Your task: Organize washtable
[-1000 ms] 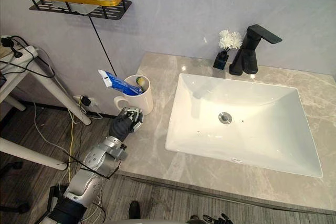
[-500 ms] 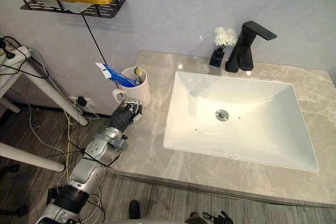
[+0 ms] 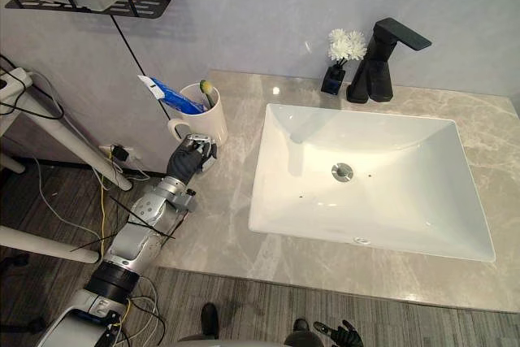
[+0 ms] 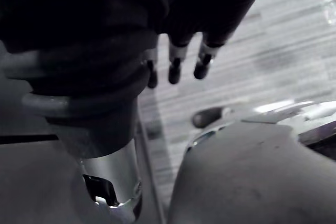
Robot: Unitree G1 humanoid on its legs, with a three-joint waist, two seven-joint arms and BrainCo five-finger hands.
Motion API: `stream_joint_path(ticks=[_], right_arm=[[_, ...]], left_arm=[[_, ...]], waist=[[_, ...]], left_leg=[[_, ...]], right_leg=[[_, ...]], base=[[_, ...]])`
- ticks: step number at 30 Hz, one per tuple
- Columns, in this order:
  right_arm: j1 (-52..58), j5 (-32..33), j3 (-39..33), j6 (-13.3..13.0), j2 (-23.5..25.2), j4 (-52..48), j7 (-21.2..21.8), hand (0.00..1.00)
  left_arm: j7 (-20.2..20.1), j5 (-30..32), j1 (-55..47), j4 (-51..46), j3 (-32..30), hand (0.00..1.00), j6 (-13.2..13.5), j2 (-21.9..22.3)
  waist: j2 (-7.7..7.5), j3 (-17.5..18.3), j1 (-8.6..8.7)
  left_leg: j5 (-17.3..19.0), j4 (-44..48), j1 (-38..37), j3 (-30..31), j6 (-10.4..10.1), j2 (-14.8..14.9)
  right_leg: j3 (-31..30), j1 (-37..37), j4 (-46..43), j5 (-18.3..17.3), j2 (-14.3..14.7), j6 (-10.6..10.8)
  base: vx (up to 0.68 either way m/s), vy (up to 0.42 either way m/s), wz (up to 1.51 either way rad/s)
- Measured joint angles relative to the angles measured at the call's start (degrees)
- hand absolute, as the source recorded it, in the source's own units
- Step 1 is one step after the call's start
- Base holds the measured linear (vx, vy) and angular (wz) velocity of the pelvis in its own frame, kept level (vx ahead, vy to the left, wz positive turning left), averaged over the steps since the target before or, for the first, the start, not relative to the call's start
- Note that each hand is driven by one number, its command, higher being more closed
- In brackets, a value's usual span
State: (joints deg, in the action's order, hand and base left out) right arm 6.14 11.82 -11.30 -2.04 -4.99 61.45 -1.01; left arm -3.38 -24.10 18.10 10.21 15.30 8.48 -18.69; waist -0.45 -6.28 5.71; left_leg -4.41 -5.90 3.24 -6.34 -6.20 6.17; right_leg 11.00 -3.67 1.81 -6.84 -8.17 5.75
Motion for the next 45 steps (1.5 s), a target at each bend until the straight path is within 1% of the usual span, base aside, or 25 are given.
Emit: stream_joint_path(ticks=[3,7,9,12,18,19,23,27,29,33,38,39,41,43,45], right_arm=[[-0.6,0.2,-0.2,0.0,-0.1,0.0,0.0,0.00],[-1.0,1.2,-0.5,0.0,0.0,0.0,0.0,0.00],[-1.5,1.2,-0.7,-0.1,0.0,0.0,0.0,0.00],[-2.3,1.4,-0.8,-0.2,0.1,-0.2,0.0,0.00],[-2.4,1.6,-1.2,-0.3,0.0,-0.9,-0.1,0.00],[-2.4,1.6,-1.2,-0.3,0.0,-1.1,-0.1,0.00],[-2.8,1.7,-1.2,-0.4,0.0,-1.0,-0.2,0.00],[-3.2,1.7,-1.2,-0.3,0.1,-1.0,-0.2,0.00],[-3.4,1.7,-1.1,-0.3,0.1,-1.0,-0.1,0.00],[-3.6,1.8,-0.7,-0.3,0.1,-1.1,0.1,0.00],[-3.6,1.9,0.6,-0.3,0.0,-1.4,0.2,0.00],[-3.5,1.9,0.9,-0.3,0.0,-1.7,0.3,0.00],[-3.5,2.1,2.1,-0.3,-0.1,-2.3,0.5,0.00],[-3.5,2.1,3.0,-0.3,-0.1,-2.5,1.3,0.00],[-3.4,2.1,3.9,-0.3,0.1,-2.5,1.3,0.00]], left_arm=[[0.0,0.2,1.4,1.1,0.0,1.00,0.8,0.0],[1.1,0.2,3.9,2.7,0.3,1.00,0.9,-0.1],[1.4,0.3,5.7,3.4,0.3,1.00,0.9,-0.1],[2.3,1.4,7.2,3.6,0.3,1.00,0.9,-1.0],[2.9,2.5,10.7,5.5,0.5,1.00,1.0,-1.2],[3.5,2.5,10.8,5.6,0.4,1.00,1.1,-1.2],[3.8,2.5,10.8,5.5,0.3,1.00,1.4,-1.2],[3.7,2.5,10.6,5.0,0.3,1.00,1.4,-1.2],[3.5,2.3,9.7,4.4,0.3,1.00,1.4,-1.3],[3.2,2.0,5.3,-0.1,0.4,1.00,1.3,-2.0],[1.6,0.9,-0.8,-5.2,0.3,1.00,1.3,-2.1],[0.9,-0.1,-3.3,-6.8,0.2,1.00,1.3,-2.2],[0.4,-0.1,-6.6,-9.5,0.1,1.00,1.3,-2.2],[-0.6,-0.1,-11.3,-13.0,0.1,1.00,1.3,-2.2],[-1.5,-0.4,-14.7,-15.1,-0.1,1.00,1.3,-2.1]], waist=[[0.06,-0.7,0.02],[0.09,-0.8,0.16],[0.30,-1.3,0.46],[0.34,-2.3,1.40],[0.89,-3.0,1.69],[0.90,-3.0,1.91],[1.07,-3.1,2.76],[1.10,-3.1,2.85],[1.12,-3.1,2.84],[1.14,-3.1,2.82],[1.13,-3.1,2.67],[1.13,-3.1,2.53],[1.11,-3.1,1.75],[1.10,-3.1,0.47],[0.89,-2.9,-0.40]], left_leg=[[0.0,0.0,0.0,0.0,0.0,0.0],[0.0,0.0,0.5,-0.1,0.0,-0.1],[0.0,0.0,0.8,-0.1,0.0,-0.1],[0.0,0.3,0.9,-0.2,0.0,-0.1],[0.0,0.3,1.3,-0.7,0.0,-0.1],[0.0,0.3,1.4,-0.8,0.0,-0.1],[0.0,0.4,1.4,-1.0,0.0,-0.1],[0.0,0.4,1.3,-1.1,0.1,-0.1],[0.0,0.4,0.9,-1.0,0.1,-0.1],[0.0,0.4,0.6,-1.0,0.1,-0.1],[0.0,0.4,0.0,-0.6,0.1,-0.1],[0.0,0.4,-0.4,-0.4,0.1,-0.1],[0.0,0.4,-0.7,-0.4,0.1,0.0],[-0.1,0.4,-1.0,-0.4,0.2,0.2],[-0.2,0.4,-1.3,-0.3,0.3,0.3]], right_leg=[[0.0,0.0,0.0,0.0,0.0,0.0],[0.0,0.7,-0.1,0.0,0.0,0.0],[0.0,1.0,-0.1,0.1,-0.1,-0.1],[0.0,1.1,-0.1,0.2,-0.1,-0.1],[-0.2,1.7,0.0,0.3,-0.1,-0.3],[-0.3,1.9,0.0,0.3,-0.1,-0.3],[-0.2,1.9,0.0,0.7,-0.1,-1.0],[-0.2,1.5,0.0,0.9,-0.1,-1.2],[-0.2,1.1,0.0,0.9,-0.1,-1.2],[-0.1,0.8,0.0,0.9,-0.1,-1.2],[0.0,0.1,-0.6,0.9,-0.1,-1.2],[0.0,-0.3,-0.8,0.9,-0.1,-1.2],[0.0,-0.3,-1.0,0.9,0.0,-1.2],[0.0,-0.4,-1.7,0.9,0.1,-1.2],[0.1,-0.4,-2.2,0.9,0.1,-1.2]], base=[[0.00,0.000,0.00],[0.00,-0.002,-0.01],[0.00,-0.003,-0.02],[0.00,0.000,0.00],[0.01,-0.008,-0.02],[0.01,-0.010,-0.03],[0.00,0.000,0.00],[0.00,0.000,0.00],[0.00,0.000,0.00],[0.00,0.000,0.00],[-0.01,-0.010,0.04],[-0.02,-0.013,0.04],[-0.02,-0.008,-0.02],[-0.04,-0.019,-0.01],[-0.05,-0.015,0.06]])
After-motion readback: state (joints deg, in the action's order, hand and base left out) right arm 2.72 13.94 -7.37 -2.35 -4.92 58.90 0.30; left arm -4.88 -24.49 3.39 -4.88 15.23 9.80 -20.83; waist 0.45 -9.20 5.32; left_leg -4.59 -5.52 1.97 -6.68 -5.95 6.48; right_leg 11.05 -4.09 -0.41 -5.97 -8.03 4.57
